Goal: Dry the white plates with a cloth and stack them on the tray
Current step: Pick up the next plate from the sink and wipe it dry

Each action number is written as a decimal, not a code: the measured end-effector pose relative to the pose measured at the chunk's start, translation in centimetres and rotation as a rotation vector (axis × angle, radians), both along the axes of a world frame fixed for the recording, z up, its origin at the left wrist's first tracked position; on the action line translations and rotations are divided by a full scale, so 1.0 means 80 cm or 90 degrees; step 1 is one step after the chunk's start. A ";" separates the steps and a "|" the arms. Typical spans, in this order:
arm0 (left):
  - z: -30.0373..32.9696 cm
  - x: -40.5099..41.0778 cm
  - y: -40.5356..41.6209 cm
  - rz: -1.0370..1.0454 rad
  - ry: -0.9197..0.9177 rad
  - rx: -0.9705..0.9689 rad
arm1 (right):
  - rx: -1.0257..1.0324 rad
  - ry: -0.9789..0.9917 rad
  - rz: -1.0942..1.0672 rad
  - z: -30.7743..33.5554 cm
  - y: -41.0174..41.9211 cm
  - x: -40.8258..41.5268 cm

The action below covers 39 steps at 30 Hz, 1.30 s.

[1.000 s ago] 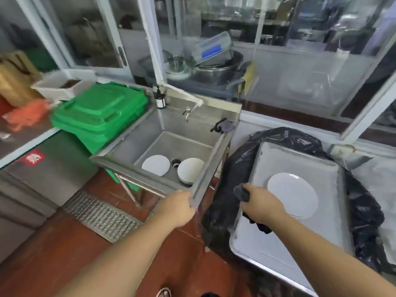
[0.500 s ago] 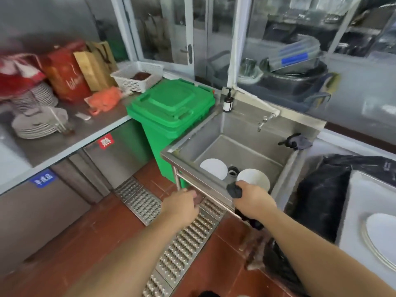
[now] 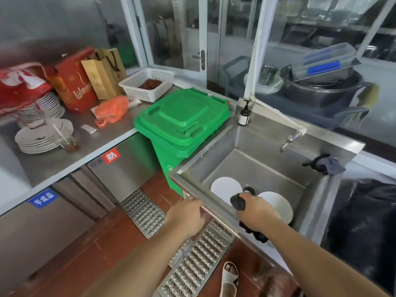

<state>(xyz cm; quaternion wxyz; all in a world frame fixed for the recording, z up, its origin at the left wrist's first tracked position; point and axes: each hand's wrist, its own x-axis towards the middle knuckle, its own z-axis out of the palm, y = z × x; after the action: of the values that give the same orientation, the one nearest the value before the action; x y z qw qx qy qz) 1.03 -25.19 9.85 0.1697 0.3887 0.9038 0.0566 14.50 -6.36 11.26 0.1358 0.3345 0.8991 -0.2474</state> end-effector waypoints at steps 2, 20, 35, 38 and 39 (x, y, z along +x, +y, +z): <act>0.000 -0.023 0.034 0.005 -0.002 -0.005 | -0.023 0.002 -0.007 0.002 0.030 -0.021; -0.041 -0.161 0.254 -0.093 -0.008 -0.118 | -0.131 -0.022 -0.208 -0.046 0.219 -0.089; -0.182 -0.284 0.333 -0.294 -0.137 -0.221 | -0.225 -0.091 -0.492 -0.172 0.186 -0.121; -0.212 -0.290 0.335 -0.319 -0.144 -0.250 | -0.253 -0.107 -0.521 -0.190 0.181 -0.127; -0.221 -0.290 0.337 -0.321 -0.152 -0.252 | -0.266 -0.110 -0.535 -0.196 0.181 -0.130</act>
<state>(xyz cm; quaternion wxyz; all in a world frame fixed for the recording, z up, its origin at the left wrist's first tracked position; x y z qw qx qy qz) -22.21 1.74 -7.81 0.3551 0.5498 0.7467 -0.1185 4.13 8.16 -4.41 0.1621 0.6542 0.6025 -0.4276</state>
